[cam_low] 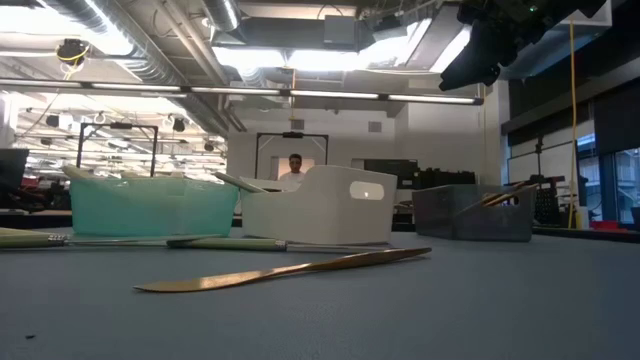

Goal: Sort silverware by color (type)
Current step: Put the left green table knife into the white bin

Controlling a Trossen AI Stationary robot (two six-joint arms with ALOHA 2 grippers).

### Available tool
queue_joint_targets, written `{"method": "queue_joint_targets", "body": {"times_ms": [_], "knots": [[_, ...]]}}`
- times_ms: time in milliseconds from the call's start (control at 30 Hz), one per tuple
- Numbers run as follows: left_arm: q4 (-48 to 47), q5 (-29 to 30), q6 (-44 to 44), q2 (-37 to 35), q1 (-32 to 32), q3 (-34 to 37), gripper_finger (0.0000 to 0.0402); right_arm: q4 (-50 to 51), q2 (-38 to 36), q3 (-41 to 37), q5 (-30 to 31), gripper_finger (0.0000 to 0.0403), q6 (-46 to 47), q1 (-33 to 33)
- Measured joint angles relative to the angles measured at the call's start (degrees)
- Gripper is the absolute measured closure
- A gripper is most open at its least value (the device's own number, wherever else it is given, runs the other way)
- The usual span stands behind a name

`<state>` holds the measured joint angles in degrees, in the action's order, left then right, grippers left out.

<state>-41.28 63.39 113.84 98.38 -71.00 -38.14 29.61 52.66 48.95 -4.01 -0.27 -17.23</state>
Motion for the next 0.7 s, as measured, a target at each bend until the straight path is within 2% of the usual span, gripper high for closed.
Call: {"method": "queue_joint_targets", "body": {"times_ms": [300, 600, 700], "knots": [[1.71, -3.70, -0.22, 4.55, 0.08, 0.12, 0.0286, 0.01, 0.00, 0.00, 0.12, 0.0236, 0.00, 0.00], [2.53, -5.84, -0.24, 5.46, 0.67, 0.12, 0.0286, 0.02, 0.02, 0.00, 0.93, 0.0236, -0.02, 0.00], [2.81, -8.26, -0.39, 5.50, 1.51, 0.16, 0.0286, 0.02, 0.02, 0.00, 0.94, 0.0236, -0.02, 0.00]]}}
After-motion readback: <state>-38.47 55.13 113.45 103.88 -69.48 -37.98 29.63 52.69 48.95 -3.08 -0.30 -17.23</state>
